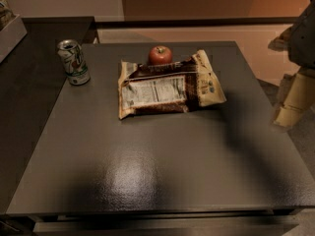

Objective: Pick brown chip bag

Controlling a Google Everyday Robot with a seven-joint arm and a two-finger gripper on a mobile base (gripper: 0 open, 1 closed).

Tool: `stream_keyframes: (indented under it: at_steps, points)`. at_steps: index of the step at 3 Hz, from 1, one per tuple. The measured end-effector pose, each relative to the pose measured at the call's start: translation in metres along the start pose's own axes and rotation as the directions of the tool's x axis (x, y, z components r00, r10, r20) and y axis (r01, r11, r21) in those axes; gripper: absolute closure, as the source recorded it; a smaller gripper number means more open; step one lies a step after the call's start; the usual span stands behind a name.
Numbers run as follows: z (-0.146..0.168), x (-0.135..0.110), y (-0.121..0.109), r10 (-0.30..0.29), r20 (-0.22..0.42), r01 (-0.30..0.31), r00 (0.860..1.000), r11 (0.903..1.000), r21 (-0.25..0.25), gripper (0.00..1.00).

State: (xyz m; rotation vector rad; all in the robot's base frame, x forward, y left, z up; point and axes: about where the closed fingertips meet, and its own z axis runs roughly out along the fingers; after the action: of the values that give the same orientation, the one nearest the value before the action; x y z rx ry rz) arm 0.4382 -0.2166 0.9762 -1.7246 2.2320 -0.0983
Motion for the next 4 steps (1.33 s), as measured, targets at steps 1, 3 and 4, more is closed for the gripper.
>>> stream_keyframes:
  at_steps: [1,3,4]
  points:
    - [-0.001,0.000,0.000,0.001,0.001,-0.001,1.000,1.0000,0.003,0.00]
    - [0.029,-0.033,-0.026,0.041,0.061,-0.041,0.997,0.9992,0.000,0.00]
    - [0.050,-0.046,-0.048,0.098,0.086,-0.100,0.991,0.9949,0.011,0.00]
